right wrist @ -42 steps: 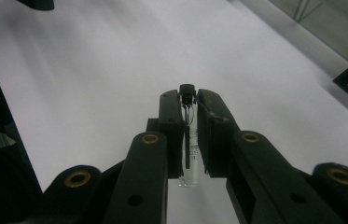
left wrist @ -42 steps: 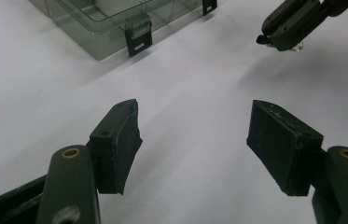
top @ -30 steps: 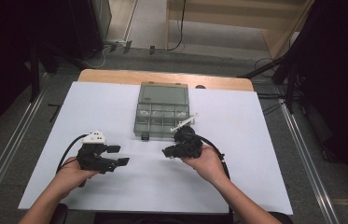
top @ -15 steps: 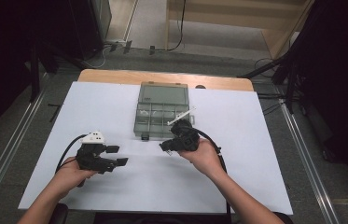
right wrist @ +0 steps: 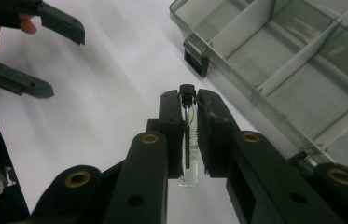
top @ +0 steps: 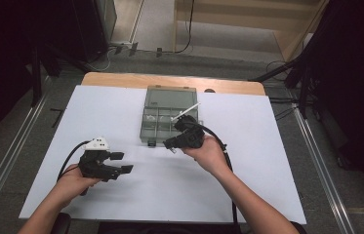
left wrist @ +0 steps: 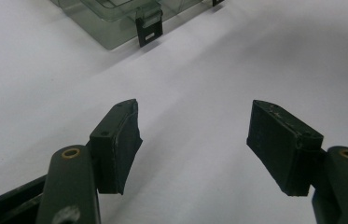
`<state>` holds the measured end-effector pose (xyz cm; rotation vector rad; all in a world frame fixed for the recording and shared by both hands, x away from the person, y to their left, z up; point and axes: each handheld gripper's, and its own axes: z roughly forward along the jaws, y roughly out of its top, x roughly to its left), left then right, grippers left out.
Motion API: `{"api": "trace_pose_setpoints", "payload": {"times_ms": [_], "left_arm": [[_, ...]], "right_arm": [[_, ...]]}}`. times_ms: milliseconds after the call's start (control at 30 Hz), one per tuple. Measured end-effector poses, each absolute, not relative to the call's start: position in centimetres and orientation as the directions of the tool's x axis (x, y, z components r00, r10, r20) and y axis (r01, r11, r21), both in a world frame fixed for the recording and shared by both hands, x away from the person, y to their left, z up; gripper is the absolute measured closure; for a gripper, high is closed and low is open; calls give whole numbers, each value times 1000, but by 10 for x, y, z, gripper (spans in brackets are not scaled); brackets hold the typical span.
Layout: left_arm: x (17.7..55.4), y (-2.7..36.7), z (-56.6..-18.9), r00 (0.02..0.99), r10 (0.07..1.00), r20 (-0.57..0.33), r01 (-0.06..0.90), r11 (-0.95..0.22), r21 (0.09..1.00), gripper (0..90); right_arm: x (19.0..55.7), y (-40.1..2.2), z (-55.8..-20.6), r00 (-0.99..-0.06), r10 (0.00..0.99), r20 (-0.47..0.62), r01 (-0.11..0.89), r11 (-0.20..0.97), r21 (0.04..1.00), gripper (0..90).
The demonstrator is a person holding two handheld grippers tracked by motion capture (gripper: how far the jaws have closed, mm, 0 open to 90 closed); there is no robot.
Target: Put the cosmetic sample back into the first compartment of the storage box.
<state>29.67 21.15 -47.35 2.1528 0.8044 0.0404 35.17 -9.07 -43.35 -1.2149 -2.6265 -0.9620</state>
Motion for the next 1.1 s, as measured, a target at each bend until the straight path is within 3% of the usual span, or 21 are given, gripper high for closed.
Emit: {"api": "trace_pose_setpoints", "payload": {"times_ms": [1100], "left_arm": [[297, 211, -474, 800, 551, -239, 531, -463, 710, 337]], "right_arm": [[403, -74, -418, -655, 690, 308, 728, 467, 502, 825]]}}
